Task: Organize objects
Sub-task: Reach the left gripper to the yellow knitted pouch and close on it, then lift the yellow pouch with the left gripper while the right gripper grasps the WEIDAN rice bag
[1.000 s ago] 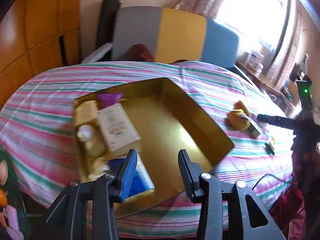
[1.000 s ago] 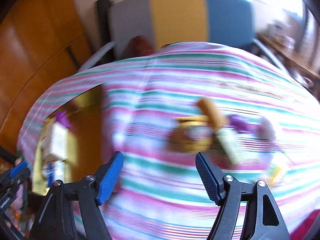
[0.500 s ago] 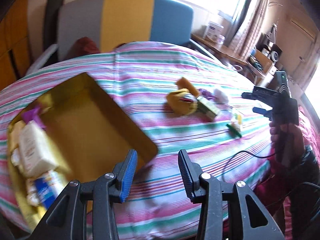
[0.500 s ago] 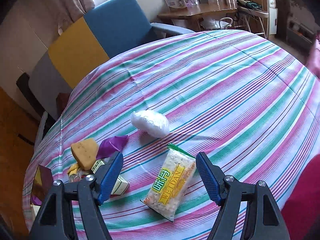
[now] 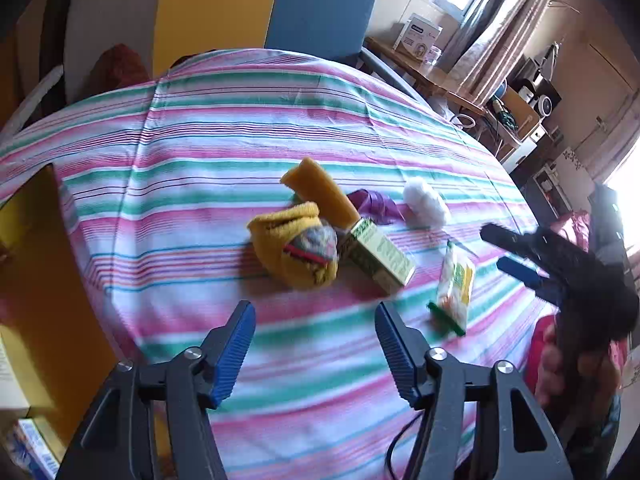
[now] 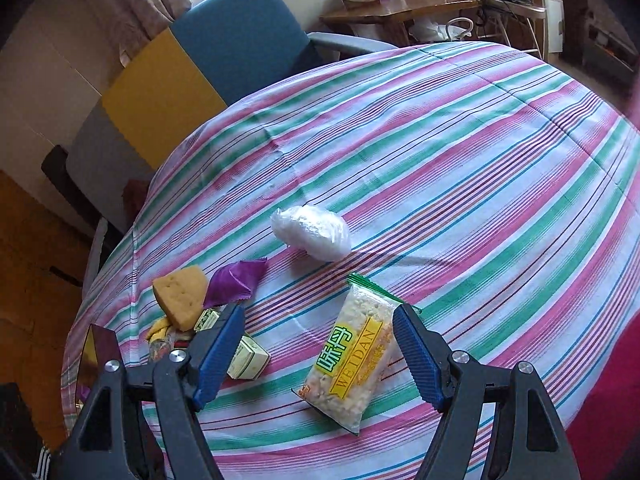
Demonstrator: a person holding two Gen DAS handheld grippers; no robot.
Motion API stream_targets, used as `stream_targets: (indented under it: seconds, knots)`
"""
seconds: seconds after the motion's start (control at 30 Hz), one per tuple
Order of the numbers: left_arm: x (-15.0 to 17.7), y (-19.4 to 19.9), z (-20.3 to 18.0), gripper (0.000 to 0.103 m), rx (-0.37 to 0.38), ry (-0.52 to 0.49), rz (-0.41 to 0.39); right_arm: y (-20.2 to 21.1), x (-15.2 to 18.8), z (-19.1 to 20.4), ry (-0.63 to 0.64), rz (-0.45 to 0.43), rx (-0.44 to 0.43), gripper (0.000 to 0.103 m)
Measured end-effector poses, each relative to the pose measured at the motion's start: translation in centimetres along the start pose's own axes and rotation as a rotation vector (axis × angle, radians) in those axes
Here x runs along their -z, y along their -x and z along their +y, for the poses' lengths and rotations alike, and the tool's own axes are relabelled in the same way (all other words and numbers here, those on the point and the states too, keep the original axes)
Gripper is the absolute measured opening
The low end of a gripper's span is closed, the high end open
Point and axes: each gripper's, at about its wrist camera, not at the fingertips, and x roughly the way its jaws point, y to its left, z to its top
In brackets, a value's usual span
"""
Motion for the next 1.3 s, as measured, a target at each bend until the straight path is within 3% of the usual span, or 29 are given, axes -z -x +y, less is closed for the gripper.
stream_targets:
  seconds: [0.3,0.37,0.4,0.5,0.77,1.07,1.17,1.3]
  knots:
    - [-3.4,-6.0,0.7,0.063,-0.054,0.033,0.063,-0.5,-0.1,-0.1,-0.008,0.019,-0.019,0.077]
    - [-3.6,-7.5,1.0,0.058,-0.060,0.033,0.103,-0.5,-0.1,0.0,-0.005,0.023,-0.018,0.077]
    - [-3.3,-8.0,1.4,0.049,-0.043,0.052,0.121,-0.6,-0.1,0.0,-0.002,0.023,-0.016,0.077]
    - [-2.1,-6.9,0.7,0.043,-0.024,0.002,0.088,-0.6,0.0,0.4,0.018,0.019,-0.018,0.076]
    - [4.0,-1.9,-2.0,0.043,0.024,-0.147,0.043,-0.9,0.5,1.8,0.102,0.022,-0.008,0.074]
    - [10.5,-0.5,-3.3,0.043,0.054,-0.273,0.048,-0.4,-0.6,-2.1,-0.082,-0.004,0.043,0.070]
    - [10.8,-0.8,-2.8,0.043,0.066,-0.248,0.053,-1.2,-0.5,-2.9,-0.110,0.047,0.105,0.067]
    - [10.8,-0.7,-2.3,0.043,0.077,-0.222,0.050,-2.8,0.0,-3.6,-0.138,0.150,0.118,0.067]
